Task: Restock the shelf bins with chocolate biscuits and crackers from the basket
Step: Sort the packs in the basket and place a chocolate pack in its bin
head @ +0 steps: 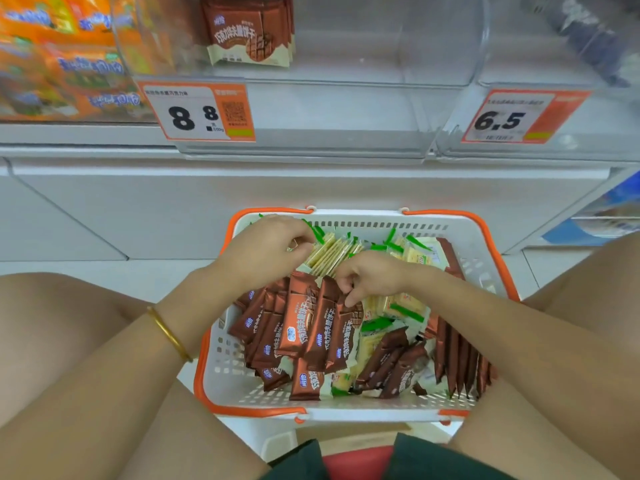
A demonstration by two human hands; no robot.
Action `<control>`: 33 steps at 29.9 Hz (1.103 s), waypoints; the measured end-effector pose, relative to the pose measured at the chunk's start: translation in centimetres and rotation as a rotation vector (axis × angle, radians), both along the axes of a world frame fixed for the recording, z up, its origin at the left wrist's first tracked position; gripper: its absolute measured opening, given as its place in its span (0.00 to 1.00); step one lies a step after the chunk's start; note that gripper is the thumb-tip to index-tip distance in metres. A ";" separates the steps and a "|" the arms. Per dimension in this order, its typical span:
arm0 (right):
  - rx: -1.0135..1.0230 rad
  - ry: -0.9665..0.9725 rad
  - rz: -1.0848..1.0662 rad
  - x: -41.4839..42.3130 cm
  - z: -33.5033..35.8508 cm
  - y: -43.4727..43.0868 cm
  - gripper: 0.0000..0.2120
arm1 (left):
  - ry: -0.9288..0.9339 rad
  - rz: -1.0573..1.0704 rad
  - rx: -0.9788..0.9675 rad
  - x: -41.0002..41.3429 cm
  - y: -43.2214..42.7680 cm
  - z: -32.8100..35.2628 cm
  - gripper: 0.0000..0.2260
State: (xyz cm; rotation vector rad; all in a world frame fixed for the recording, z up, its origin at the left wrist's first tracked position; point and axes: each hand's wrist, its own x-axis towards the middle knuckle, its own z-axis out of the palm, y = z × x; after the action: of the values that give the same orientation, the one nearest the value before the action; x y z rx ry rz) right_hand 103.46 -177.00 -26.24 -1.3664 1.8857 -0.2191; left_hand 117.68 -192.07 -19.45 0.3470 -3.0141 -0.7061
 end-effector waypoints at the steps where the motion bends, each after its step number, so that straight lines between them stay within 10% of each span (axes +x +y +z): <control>1: -0.006 -0.019 0.001 -0.3 1.1 0.0 0.16 | -0.050 -0.005 0.085 -0.1 0.1 -0.1 0.10; 6: -0.153 -0.176 -0.146 -1.4 7.0 -0.2 0.14 | -0.289 -0.064 0.389 0.3 0.6 0.2 0.18; 14: -0.444 -0.484 -0.452 -0.6 15.0 -1.6 0.08 | 0.053 0.123 0.574 1.0 -1.5 6.4 0.04; 25: -0.687 -0.404 -0.612 -3.7 27.7 -10.0 0.07 | 0.741 0.373 0.038 -1.0 -9.0 17.4 0.18; 33: -0.609 0.070 -0.663 -9.8 20.5 -21.6 0.13 | 0.278 0.170 -0.378 -3.5 -11.8 13.3 0.23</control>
State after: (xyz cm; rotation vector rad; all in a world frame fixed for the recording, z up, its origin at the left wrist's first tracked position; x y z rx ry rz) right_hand 93.62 -198.59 -5.73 -1.0509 2.3913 -1.1633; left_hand 114.21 -203.88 -6.15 0.4387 -2.7286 -0.1485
